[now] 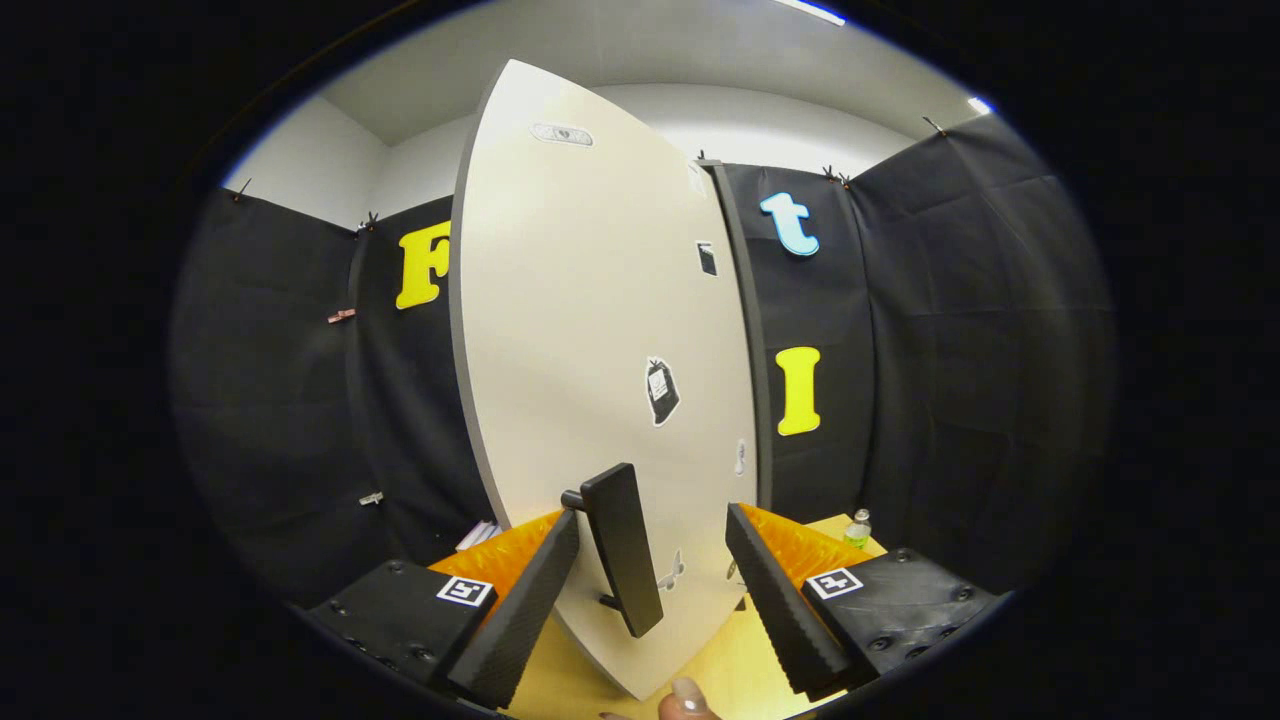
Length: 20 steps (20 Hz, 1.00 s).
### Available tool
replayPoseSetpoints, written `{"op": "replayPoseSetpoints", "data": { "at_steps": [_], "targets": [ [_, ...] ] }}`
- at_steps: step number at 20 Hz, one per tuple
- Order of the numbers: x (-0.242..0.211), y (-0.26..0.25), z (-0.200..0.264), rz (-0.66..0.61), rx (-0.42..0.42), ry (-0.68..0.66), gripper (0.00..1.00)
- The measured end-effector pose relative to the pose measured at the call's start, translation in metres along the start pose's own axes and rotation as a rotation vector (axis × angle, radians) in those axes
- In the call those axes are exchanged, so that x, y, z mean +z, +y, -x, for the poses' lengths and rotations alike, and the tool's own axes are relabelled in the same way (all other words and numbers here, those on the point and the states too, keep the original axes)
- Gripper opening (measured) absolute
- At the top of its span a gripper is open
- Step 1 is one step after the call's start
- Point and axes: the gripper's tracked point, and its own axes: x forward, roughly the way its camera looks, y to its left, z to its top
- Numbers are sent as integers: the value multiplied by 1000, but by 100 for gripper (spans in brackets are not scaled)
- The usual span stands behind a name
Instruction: Open the shoe cabinet door, grab the shoes and put them into the shoe cabinet, then close the shoe cabinet door.
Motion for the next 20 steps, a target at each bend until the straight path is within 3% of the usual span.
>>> {"op": "replayPoseSetpoints", "data": {
  "at_steps": [10,20],
  "targets": [
    [-14,59,-25,36,84,18,98],
    [-15,50,-25,46,39,42,98]
  ]
}}
